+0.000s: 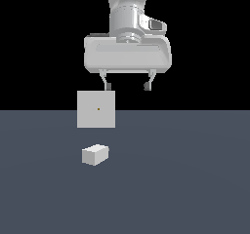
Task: Plug the charger into the wall socket.
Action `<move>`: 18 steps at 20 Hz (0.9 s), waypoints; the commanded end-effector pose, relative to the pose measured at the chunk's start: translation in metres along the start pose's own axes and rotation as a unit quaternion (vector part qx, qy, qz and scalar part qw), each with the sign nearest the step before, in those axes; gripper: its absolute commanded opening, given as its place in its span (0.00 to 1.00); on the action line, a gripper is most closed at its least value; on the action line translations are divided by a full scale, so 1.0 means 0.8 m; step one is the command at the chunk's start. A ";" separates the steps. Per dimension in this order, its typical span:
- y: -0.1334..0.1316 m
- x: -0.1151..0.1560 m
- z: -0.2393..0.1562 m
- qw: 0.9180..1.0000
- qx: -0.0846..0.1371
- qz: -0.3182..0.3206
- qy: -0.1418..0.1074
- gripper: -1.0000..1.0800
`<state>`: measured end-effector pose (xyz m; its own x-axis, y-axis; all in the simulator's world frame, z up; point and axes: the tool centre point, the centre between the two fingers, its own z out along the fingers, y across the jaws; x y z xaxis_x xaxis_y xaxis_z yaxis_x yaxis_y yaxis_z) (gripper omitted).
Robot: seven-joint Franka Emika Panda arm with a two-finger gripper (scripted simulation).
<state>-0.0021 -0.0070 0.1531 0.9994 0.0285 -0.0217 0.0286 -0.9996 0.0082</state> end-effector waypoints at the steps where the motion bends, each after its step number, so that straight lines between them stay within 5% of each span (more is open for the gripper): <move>1: 0.000 0.000 0.000 1.000 0.000 0.000 0.000 0.96; 18: -0.014 -0.021 0.018 0.998 -0.008 0.050 0.044 0.96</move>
<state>-0.0164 0.0016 0.1415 0.9971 -0.0540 0.0534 -0.0552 -0.9983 0.0210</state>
